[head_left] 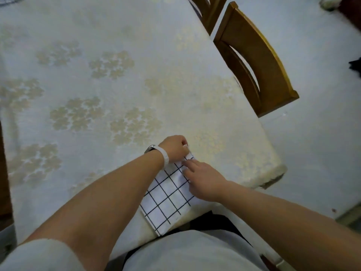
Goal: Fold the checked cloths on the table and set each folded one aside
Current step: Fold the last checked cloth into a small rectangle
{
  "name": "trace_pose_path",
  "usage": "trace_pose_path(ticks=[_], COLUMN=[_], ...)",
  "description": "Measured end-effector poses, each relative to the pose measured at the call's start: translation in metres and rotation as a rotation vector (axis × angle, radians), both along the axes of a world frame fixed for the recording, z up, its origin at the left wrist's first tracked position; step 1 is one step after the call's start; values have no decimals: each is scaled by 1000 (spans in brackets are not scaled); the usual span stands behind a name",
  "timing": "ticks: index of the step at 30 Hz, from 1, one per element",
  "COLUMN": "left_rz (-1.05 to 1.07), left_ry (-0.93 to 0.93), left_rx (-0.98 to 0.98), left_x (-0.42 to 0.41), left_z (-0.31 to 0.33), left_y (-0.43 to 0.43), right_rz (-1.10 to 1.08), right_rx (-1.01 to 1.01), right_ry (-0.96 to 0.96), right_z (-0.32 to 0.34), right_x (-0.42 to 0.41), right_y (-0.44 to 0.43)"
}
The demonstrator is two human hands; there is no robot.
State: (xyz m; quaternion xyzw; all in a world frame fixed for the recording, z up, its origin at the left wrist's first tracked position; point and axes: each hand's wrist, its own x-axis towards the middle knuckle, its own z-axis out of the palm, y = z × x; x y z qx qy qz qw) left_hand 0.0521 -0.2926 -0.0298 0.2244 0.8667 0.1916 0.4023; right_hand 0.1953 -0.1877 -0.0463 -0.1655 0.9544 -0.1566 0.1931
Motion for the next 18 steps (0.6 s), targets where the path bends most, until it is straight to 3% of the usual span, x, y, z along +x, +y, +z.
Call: trace_pose_path(ticks=[5, 12, 18], left_rz=[-127, -35, 199], left_ry=[60, 114, 136], left_rx=[-38, 100, 186], left_x=[-1, -19, -35], left_z=[2, 30, 60], left_y=[9, -30, -85], right_rz=[-107, -594, -538], right_rx=[-19, -66, -156], right_ry=[40, -110, -279], right_z=[0, 21, 45], right_x=[4, -19, -83], right_y=[2, 9, 1])
